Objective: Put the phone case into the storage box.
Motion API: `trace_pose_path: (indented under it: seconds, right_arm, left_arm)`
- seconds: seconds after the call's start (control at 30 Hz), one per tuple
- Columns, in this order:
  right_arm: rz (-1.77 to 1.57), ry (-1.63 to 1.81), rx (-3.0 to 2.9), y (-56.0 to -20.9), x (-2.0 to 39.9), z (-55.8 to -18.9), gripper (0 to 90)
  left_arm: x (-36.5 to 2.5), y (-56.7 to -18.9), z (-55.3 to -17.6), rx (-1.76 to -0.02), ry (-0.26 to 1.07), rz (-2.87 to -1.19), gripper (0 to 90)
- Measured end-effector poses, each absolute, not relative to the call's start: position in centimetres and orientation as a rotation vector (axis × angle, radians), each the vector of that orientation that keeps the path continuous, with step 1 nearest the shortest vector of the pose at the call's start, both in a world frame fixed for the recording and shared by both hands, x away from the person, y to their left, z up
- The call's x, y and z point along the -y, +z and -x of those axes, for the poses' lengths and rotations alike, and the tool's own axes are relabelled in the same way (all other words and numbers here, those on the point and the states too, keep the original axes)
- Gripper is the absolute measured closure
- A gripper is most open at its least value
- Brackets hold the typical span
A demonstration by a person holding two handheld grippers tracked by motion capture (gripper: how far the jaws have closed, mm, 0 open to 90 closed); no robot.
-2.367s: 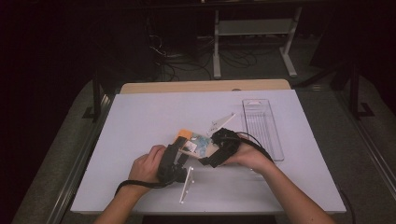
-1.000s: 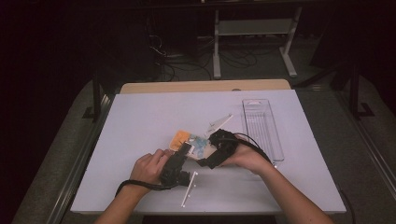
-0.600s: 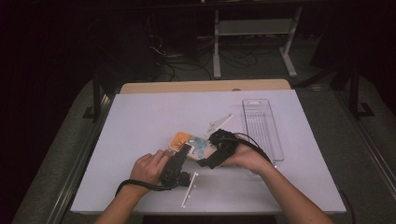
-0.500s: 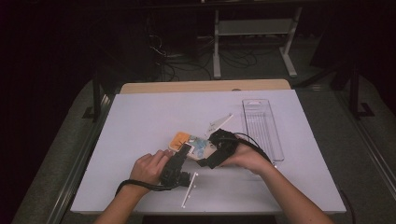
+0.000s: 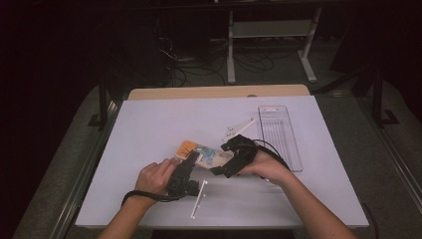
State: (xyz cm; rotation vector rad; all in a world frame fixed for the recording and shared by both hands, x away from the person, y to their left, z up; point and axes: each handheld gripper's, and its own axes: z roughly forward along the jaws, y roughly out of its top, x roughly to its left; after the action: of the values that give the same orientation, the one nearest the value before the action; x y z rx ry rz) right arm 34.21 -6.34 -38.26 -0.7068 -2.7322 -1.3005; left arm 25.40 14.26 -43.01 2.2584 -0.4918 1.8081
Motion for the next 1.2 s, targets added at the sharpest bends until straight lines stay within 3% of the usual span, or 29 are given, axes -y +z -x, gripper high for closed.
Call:
trace_pose_path:
  seconds: [0.6, 1.2]
  right_arm:
    - [0.793, -1.408, 2.783, -37.0, 9.5, -33.9, 2.7]
    - [0.829, -1.474, 2.741, -38.5, 12.1, -33.1, 2.9]
  left_arm:
    - [-16.4, -42.5, -26.3, 0.384, 1.808, -2.322, 79.2]
    - [-16.6, -42.4, -26.5, 0.319, 1.779, -2.320, 79.2]
